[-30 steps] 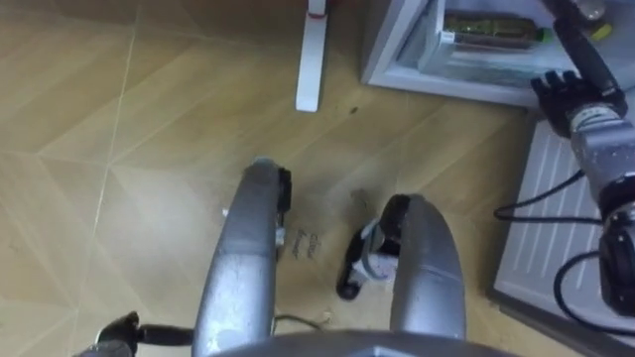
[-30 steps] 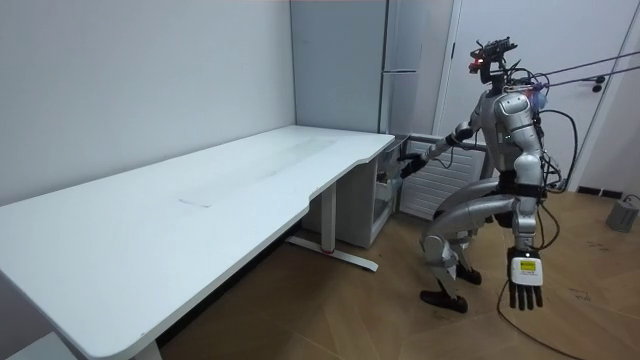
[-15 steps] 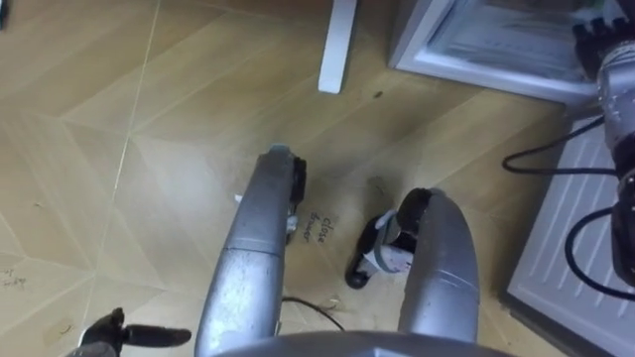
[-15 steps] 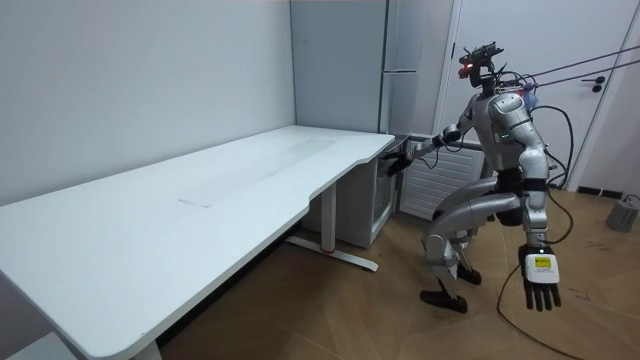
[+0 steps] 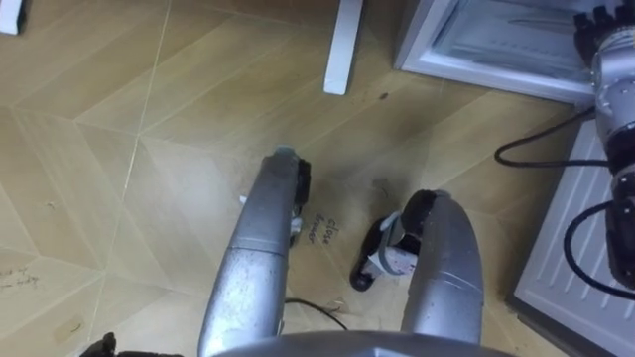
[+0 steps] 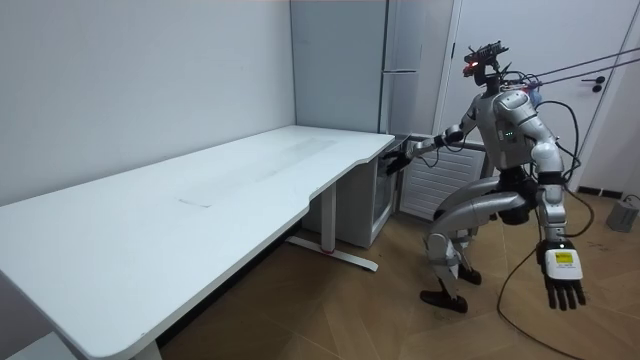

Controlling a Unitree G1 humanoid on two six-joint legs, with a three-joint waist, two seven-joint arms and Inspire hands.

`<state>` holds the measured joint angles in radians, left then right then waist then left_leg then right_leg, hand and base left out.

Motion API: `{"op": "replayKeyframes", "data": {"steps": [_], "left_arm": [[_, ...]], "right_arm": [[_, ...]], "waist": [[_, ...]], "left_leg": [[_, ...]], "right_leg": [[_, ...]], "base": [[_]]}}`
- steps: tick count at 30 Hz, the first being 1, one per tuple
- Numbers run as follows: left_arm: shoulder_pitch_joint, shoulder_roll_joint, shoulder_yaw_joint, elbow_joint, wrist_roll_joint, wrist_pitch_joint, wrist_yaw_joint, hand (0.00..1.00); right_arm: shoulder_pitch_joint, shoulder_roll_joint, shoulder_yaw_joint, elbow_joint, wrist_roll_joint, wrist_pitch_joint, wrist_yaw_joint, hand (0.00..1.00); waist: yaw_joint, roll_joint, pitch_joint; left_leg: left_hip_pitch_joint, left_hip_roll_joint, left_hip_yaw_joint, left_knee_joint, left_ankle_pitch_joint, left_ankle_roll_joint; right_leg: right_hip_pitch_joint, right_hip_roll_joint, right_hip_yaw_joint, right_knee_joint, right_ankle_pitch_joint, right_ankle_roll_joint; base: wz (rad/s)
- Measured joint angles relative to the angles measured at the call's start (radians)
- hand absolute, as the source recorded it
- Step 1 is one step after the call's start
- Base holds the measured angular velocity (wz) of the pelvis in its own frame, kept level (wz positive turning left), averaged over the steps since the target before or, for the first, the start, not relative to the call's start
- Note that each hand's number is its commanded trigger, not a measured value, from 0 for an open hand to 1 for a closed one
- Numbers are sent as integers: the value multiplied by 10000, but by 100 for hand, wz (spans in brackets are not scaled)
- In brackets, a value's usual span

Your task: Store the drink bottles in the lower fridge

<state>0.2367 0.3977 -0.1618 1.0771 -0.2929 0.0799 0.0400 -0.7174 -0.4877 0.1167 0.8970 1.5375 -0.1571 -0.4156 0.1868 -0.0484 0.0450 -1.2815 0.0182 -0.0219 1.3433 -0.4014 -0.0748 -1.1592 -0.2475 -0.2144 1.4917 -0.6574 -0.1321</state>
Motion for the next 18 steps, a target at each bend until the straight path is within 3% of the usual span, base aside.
{"op": "replayKeyframes", "data": {"steps": [5, 11, 14, 18], "left_arm": [[95, 121, -24, -360, 4, -26, 182, 0], [813, 176, -225, -991, 1, -66, 153, 0], [878, 230, -253, -1060, 10, -61, 138, 0], [875, 236, -509, -1129, 5, -56, 89, 0]], "right_arm": [[0, -5, 87, -78, 43, -255, -226, 0], [4, -46, 155, 76, 134, -385, -192, 0], [35, -49, 173, 863, 218, -329, 267, 0], [684, -66, 163, 1520, 213, 55, 1508, 0]], "waist": [[163, 61, 2], [241, 222, 25], [383, 251, 29], [469, 361, 52]], "left_leg": [[15, -159, -167, -111, 209, -78], [213, -135, -198, -268, 276, -36], [676, -131, -211, -620, 331, -68], [1636, -33, -224, -1277, 398, -31]], "right_leg": [[103, -191, -204, -3, 9, -80], [358, -304, -392, -164, 55, -94], [898, -326, -531, -513, 70, -71], [1977, -280, -829, -1289, 178, 44]], "base": [[11], [4], [9], [10]]}}
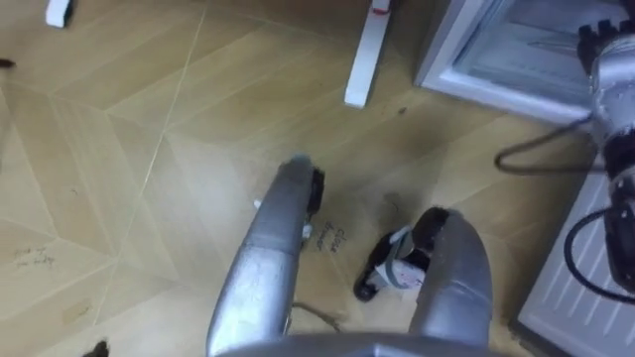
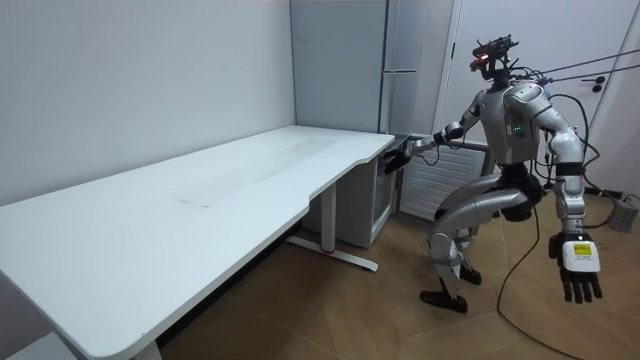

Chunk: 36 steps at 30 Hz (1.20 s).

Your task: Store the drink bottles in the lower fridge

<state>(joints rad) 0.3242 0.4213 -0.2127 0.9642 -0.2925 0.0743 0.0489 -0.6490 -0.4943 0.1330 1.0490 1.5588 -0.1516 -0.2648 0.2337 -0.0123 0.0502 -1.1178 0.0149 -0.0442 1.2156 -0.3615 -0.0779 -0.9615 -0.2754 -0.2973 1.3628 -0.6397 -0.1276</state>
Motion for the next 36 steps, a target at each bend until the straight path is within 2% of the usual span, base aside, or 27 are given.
{"op": "replayKeyframes", "data": {"steps": [2, 5, 8, 10, 14, 16, 18, 20, 21, 25, 28, 30, 31, 33, 36], "left_arm": [[0, -13, -14, -1, 4, -12, -41, 0], [-52, -10, 63, 7, -107, 13, -329, 0], [-58, -18, 55, 33, -300, -29, -367, 0], [-172, -93, 74, 93, -310, -150, -375, 0], [-247, -409, 160, 313, -305, -384, -308, 0], [-483, -708, 174, 553, -299, -396, -297, 0], [-733, -976, 446, 819, -274, -431, -228, 0], [-748, -1147, 611, 927, -237, -644, -212, 0], [-815, -1206, 615, 1055, -200, -732, -211, 0], [-885, -1398, 698, 1196, -200, -757, -158, 0], [-886, -1647, 881, 1360, -190, -747, -35, 0], [-868, -1737, 969, 1524, 9, -724, -17, 0], [-775, -1767, 994, 1559, 299, -662, -1, 0], [-613, -1827, 1003, 1544, 848, -483, 13, 0], [-574, -2052, 1221, 1606, 1798, -54, 66, 0]], "right_arm": [[339, 1, 0, 115, -88, 249, 583, 0], [959, -58, 126, 786, -1574, 613, 2026, 0], [1406, -60, 455, 1598, -2128, 828, 2911, 0], [2126, -23, 598, 2021, -2857, 1196, 3485, 0], [3363, 300, 391, 2126, -3373, 1224, 4021, 0], [4205, 640, 366, 2223, -3667, 1237, 4247, 0], [4742, 1009, 276, 2524, -4170, 1268, 4496, 0], [5246, 1354, 189, 2641, -5035, 1279, 4821, 0], [5684, 1520, 197, 2697, -5400, 1306, 4964, 0], [6748, 1998, 218, 2711, -6697, 1310, 4945, 0], [7131, 2123, 208, 2826, -8051, 1346, 4822, 0], [7436, 2234, 176, 2775, -8784, 1431, 4585, 0], [7547, 2311, 61, 2665, -9161, 1511, 4433, 0], [7709, 2383, -16, 2550, -9596, 1558, 4255, 0], [7676, 2489, -122, 2535, -10173, 1715, 4083, 0]], "waist": [[20, 30, -1], [51, 36, -27], [-49, 87, -41], [-129, 114, -52], [-422, 131, -72], [-692, 144, -138], [-802, 82, -183], [-956, 22, -247], [-1043, -11, -358], [-1369, -52, -402], [-1581, -97, -386], [-1561, -163, -358], [-1527, -183, -365], [-1600, -237, -443], [-1750, -256, -443]], "left_leg": [[383, 62, -2, -407, 60, 9], [1054, 91, -7, -1255, 211, 41], [1566, 94, -13, -1600, 231, 56], [2160, 117, 8, -2162, 278, 129], [3089, 116, 125, -2862, 308, 208], [3752, 106, 156, -3385, 343, 270], [4322, 140, 221, -3826, 366, 306], [4884, 147, 329, -4275, 387, 339], [5226, 163, 362, -4551, 390, 345], [6612, 279, 570, -5486, 411, 370], [7543, 271, 776, -6027, 416, 379], [8135, 280, 875, -6402, 419, 378], [8440, 287, 986, -6612, 419, 378], [8747, 269, 1059, -6789, 419, 378], [9293, 282, 1187, -7162, 419, 378]], "right_leg": [[414, 107, -103, -469, 95, 83], [1069, 297, -201, -1433, 464, 83], [1695, 363, -341, -1958, 531, 181], [2396, 492, -466, -2688, 654, 398], [3445, 666, -565, -3684, 844, 687], [4189, 825, -620, -4447, 1011, 899], [4727, 923, -630, -5040, 1216, 943], [5239, 1015, -619, -5576, 1310, 1081], [5578, 1074, -627, -5956, 1432, 1111], [6970, 1382, -546, -7302, 1843, 1260], [7859, 1435, -464, -8024, 2018, 1371], [8392, 1558, -325, -8537, 2167, 1445], [8665, 1571, -285, -8803, 2242, 1464], [8983, 1591, -255, -9095, 2319, 1517], [9513, 1672, -191, -9606, 2522, 1560]], "base": [[3], [0], [6], [13], [7], [5], [-10], [-7], [-12], [-16], [-15], [-19], [-22], [-14], [-11]]}}
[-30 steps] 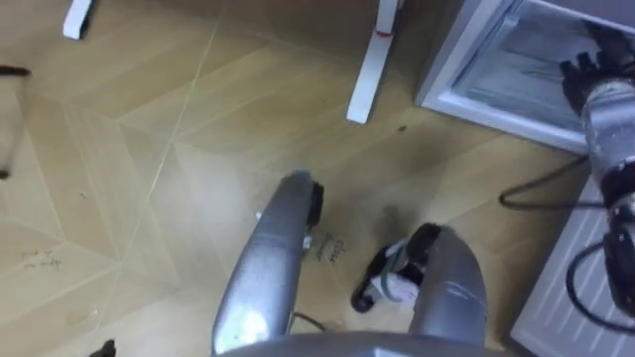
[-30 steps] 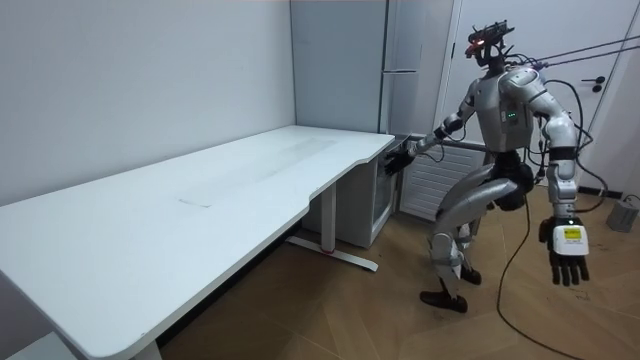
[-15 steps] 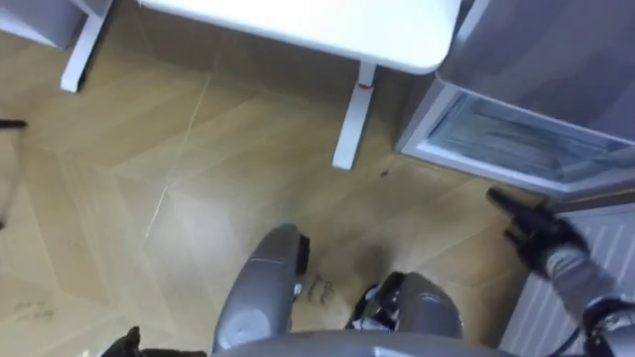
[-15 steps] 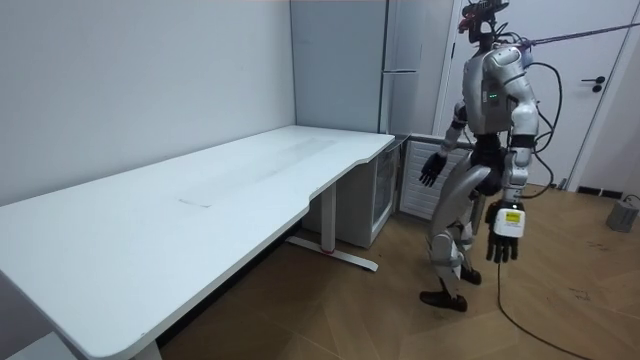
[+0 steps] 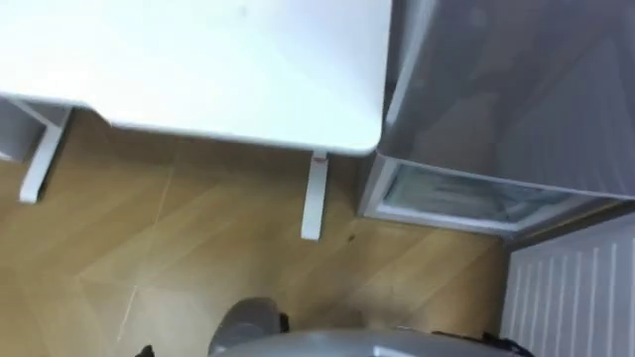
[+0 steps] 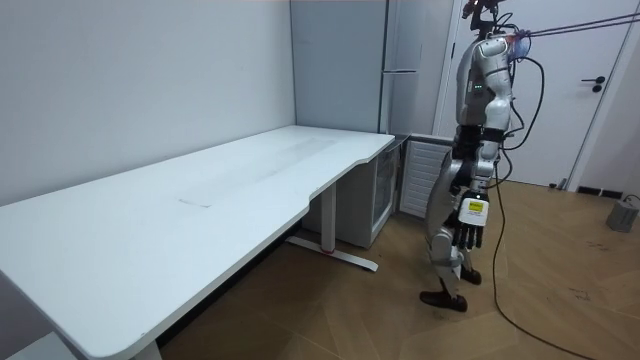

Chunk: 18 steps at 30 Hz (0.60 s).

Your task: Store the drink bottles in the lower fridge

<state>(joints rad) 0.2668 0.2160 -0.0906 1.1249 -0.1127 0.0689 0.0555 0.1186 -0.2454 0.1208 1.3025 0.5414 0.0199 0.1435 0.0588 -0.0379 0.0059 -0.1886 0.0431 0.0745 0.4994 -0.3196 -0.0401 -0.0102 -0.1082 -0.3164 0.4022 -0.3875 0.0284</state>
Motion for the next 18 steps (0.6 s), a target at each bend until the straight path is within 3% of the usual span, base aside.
{"op": "replayKeyframes", "data": {"steps": [4, 9, 11, 15, 18], "left_arm": [[-48, -171, 121, 41, 383, 360, -37, 0], [-292, -157, 150, -73, 979, 705, -142, 0], [-367, -172, 239, -129, 1241, 833, -149, 0], [-798, -315, 1084, -158, 1379, 804, 307, 0], [-1026, -333, 1252, -281, 1379, 523, 577, 0]], "right_arm": [[88, 244, -138, -198, -685, 127, -166, 0], [164, 470, -556, -379, -1181, 263, -737, 0], [177, 619, -762, -444, -1283, 263, -892, 0], [236, 759, -974, -533, -1386, 253, -1081, 0], [211, 773, -1082, -556, -1516, 251, -1090, 0]], "waist": [[-85, 41, 47], [-415, 74, 9], [-510, 122, 13], [-650, 164, 23], [-806, 192, 15]], "left_leg": [[561, 148, 197, -238, -2, -3], [985, 137, 258, -753, 19, -2], [1235, 134, 408, -948, 76, 12], [1661, 137, 711, -1283, 137, 57], [1807, 137, 898, -1361, 163, 100]], "right_leg": [[787, 260, 123, -852, 427, 9], [1339, 420, 191, -1763, 856, 62], [1432, 425, 459, -1865, 970, 86], [1680, 438, 848, -2177, 1205, 124], [1693, 405, 984, -2169, 1249, 147]], "base": [[-11], [-6], [-24], [-27], [-18]]}}
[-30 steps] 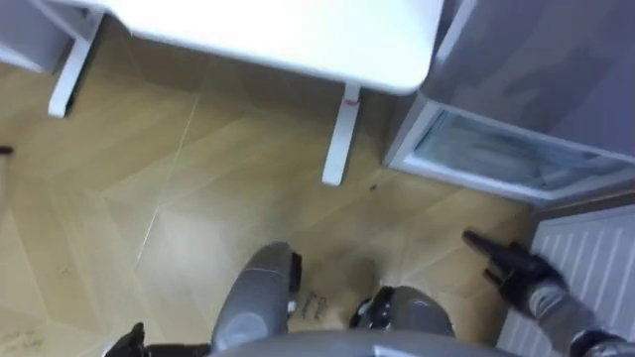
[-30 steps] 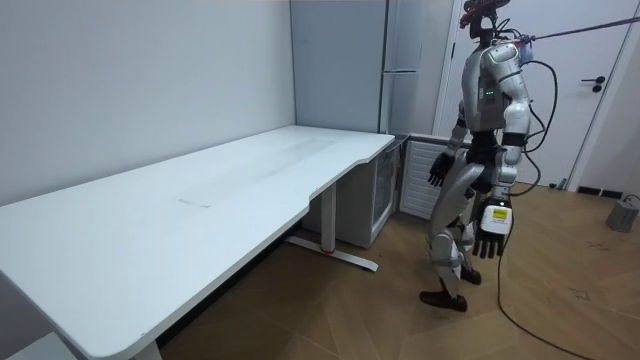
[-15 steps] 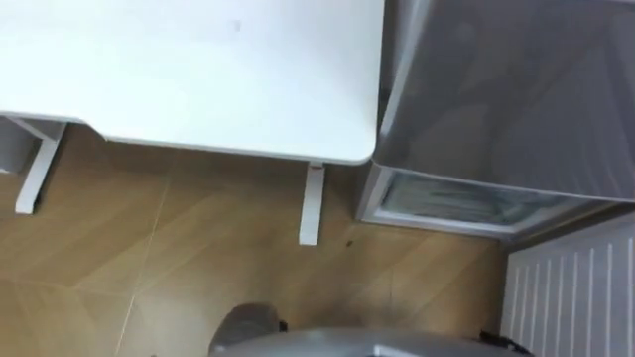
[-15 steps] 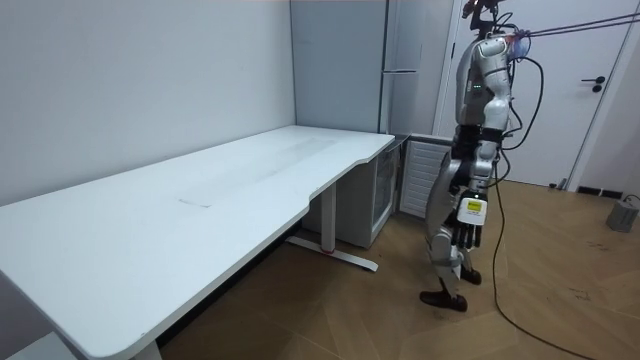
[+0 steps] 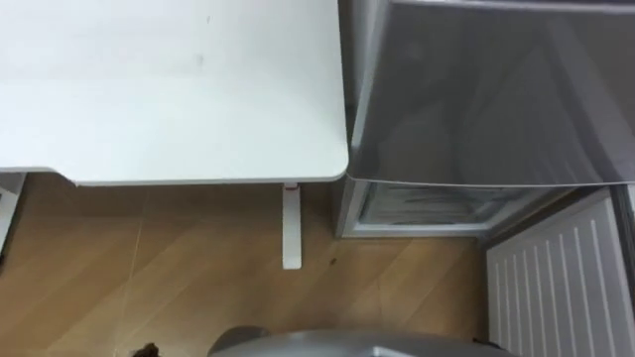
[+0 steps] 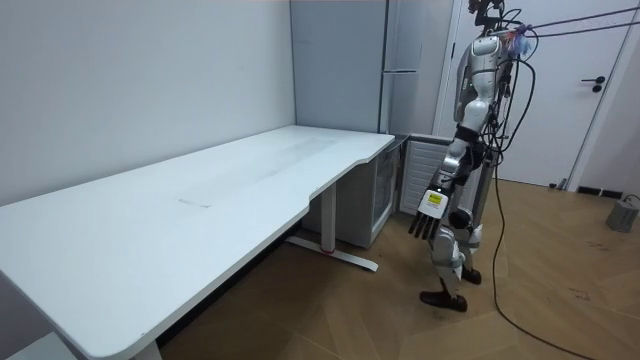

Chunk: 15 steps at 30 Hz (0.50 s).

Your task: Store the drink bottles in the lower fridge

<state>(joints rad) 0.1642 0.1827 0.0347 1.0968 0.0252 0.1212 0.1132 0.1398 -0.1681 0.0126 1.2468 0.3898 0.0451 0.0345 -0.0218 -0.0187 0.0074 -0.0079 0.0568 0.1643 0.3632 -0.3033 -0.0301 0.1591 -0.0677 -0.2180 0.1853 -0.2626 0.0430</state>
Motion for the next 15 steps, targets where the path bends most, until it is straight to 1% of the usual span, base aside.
{"op": "replayKeyframes", "data": {"steps": [1, 3, 5, 7, 10, 11, 12, 15], "left_arm": [[-40, -50, 3, -47, 1, -103, 66, 0], [-126, -142, 0, -50, 0, -223, 56, 0], [-168, -157, -6, -47, 0, -250, 9, 0], [-165, -157, -5, -46, 4, -274, -59, 0], [-92, -156, 17, -28, 59, -270, -142, 0], [-76, -156, 26, -29, 72, -269, -164, 0], [-29, -156, 48, -29, 93, -269, -198, 0], [79, -134, 52, -41, 110, -267, -404, 0]], "right_arm": [[13, 1, -49, -41, -70, -7, -15, 0], [-3, 0, -61, -46, -107, -4, -97, 0], [6, 2, -96, -51, -153, -1, -106, 0], [-60, 9, -264, -88, -480, 12, -160, 0], [-96, 10, -492, -108, -1018, 45, -380, 0], [-113, 11, -571, -109, -1211, 100, -414, 0], [-162, 11, -686, -89, -1552, 206, -480, 0], [-241, 8, -786, -56, -1942, 223, -686, 0]], "waist": [[-62, 40, -12], [-65, 52, -3], [-114, 68, -17], [-244, 74, -21], [-253, 67, -28], [-255, 23, -36], [-221, 3, -53], [-247, -17, -77]], "left_leg": [[40, 0, 42, -26, 14, 17], [106, 3, 204, -62, 30, 41], [149, 8, 237, -76, 37, 53], [190, 6, 272, -213, 73, 70], [226, 3, 282, -270, 102, 72], [243, 1, 287, -283, 114, 68], [352, 0, 370, -384, 153, 58], [482, 0, 472, -479, 230, 47]], "right_leg": [[-2, -1, 76, 0, 35, 2], [-31, -19, 247, -2, 41, 9], [-24, -21, 284, 15, 61, 15], [-32, -27, 304, 30, 102, 18], [-36, -26, 317, 38, 122, 16], [-36, -25, 338, 38, 123, 15], [-32, -21, 441, 41, 131, 5], [-28, -19, 535, 33, 162, -9]], "base": [[-18], [-22], [-12], [-5], [-3], [-9], [-18], [-13]]}}
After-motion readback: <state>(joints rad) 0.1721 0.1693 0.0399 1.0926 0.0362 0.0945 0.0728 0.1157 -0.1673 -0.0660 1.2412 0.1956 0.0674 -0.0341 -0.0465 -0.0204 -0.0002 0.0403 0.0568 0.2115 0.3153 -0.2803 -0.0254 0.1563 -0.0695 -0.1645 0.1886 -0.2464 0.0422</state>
